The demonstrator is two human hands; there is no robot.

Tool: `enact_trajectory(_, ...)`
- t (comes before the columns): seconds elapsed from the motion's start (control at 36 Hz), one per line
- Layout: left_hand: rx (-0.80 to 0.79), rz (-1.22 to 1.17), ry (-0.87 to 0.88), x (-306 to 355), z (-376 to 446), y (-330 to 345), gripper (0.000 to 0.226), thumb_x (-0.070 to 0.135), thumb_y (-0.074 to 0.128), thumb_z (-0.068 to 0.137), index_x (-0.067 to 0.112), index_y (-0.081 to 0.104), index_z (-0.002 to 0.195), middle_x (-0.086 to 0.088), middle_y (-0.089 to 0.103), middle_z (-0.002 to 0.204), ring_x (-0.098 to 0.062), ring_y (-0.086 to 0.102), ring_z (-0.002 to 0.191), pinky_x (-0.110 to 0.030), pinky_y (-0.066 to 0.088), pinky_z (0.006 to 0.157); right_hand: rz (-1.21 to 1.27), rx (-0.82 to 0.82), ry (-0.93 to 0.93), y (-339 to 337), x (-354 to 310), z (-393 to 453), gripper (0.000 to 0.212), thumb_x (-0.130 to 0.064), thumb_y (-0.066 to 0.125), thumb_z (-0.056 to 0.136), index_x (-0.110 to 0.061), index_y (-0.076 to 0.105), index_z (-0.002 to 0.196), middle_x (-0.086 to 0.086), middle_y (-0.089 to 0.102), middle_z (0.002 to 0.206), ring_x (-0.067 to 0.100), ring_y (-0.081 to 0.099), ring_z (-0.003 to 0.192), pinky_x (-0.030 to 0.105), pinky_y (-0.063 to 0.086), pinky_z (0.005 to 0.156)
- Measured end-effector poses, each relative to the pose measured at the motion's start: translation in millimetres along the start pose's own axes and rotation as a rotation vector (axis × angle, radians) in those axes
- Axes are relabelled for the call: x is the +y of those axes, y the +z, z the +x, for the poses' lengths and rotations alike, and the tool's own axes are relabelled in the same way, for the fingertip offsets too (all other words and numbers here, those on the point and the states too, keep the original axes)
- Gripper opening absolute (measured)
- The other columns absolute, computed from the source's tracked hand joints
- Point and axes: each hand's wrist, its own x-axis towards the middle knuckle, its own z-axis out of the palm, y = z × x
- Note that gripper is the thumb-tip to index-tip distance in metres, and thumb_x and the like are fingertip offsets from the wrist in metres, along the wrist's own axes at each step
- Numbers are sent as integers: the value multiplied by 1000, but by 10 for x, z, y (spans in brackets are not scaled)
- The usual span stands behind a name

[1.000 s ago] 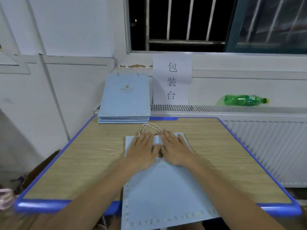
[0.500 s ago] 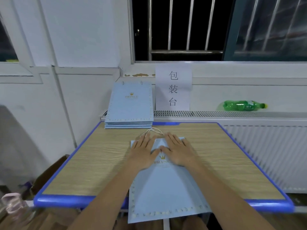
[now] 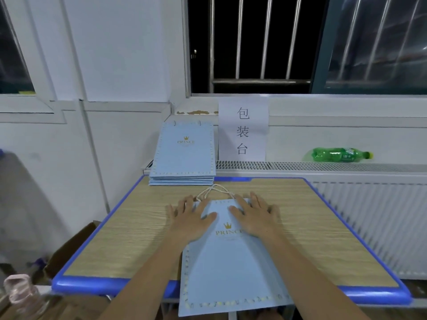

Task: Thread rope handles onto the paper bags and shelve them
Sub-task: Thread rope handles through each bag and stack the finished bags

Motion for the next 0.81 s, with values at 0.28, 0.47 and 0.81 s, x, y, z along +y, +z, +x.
enact_trajectory(0.28,18,-210,14,-241,-367,-119,77,62,38,91,21,12,151,-2,3,159,-17,-13,146,-34,2,116,148,102,213,-139,115,-80,92,-68,42,82,-3,24,145,14,25,151,29,15,143,45,11,115)
enact_trajectory(0.47,-12,-410,218,-327,-500,-56,87,72,40,65,40,24,145,24,23,149,-1,17,140,-39,12,118,228,106,182,-205,334,-123,73,-61,47,85,-9,41,137,10,42,142,29,31,136,40,22,113)
enact_trajectory(0.81,29,-1132,281,-91,-30,-450,51,0,51,94,24,37,137,7,57,127,1,63,103,-19,53,81,967,104,47,-654,209,45,57,-1,44,91,-12,30,144,10,47,136,28,50,115,35,44,91)
